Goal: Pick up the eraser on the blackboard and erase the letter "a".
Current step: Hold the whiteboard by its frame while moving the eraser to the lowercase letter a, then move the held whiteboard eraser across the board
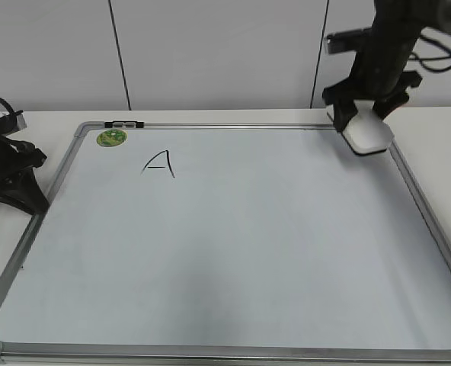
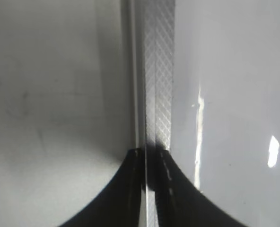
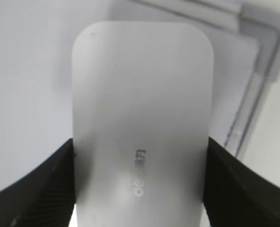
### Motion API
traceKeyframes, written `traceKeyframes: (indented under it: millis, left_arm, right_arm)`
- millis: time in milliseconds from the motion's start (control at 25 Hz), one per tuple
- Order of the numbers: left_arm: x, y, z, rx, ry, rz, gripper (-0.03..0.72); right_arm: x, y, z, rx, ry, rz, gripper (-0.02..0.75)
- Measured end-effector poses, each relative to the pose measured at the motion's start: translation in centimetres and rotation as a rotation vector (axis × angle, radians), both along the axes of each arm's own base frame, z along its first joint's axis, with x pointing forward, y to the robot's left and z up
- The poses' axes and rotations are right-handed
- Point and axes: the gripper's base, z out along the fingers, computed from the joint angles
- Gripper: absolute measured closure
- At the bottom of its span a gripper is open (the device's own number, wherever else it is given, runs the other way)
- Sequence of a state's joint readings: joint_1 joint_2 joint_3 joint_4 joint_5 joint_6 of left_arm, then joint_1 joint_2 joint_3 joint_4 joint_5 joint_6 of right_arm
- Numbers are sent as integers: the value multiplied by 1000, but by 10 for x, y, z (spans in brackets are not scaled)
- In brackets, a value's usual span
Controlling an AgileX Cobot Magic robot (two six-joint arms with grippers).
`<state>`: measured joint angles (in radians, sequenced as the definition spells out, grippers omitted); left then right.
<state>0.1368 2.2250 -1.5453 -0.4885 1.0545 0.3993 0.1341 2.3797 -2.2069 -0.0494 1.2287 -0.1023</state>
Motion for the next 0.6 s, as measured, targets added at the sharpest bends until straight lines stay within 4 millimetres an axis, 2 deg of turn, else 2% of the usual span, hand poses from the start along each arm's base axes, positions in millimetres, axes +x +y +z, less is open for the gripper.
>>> traceKeyframes:
  millis: [120, 200, 280, 440, 600]
  left_arm:
    - [0, 0, 0, 2, -2, 0, 647]
    - [0, 0, 0, 2, -2, 0, 646]
    - [0, 0, 0, 2, -2, 0, 646]
    - [0, 0, 0, 2, -2, 0, 645]
    - [0, 0, 0, 2, -2, 0, 645]
  right_arm:
    - [-10, -3, 46, 7, -91, -1, 211]
    - [-18, -4, 61, 9, -105, -3, 211]
    - [-28, -5, 59, 6, -73, -13, 211]
    - [-49, -11, 38, -7, 44, -55, 211]
    - [-70, -24, 29, -8, 106, -95, 211]
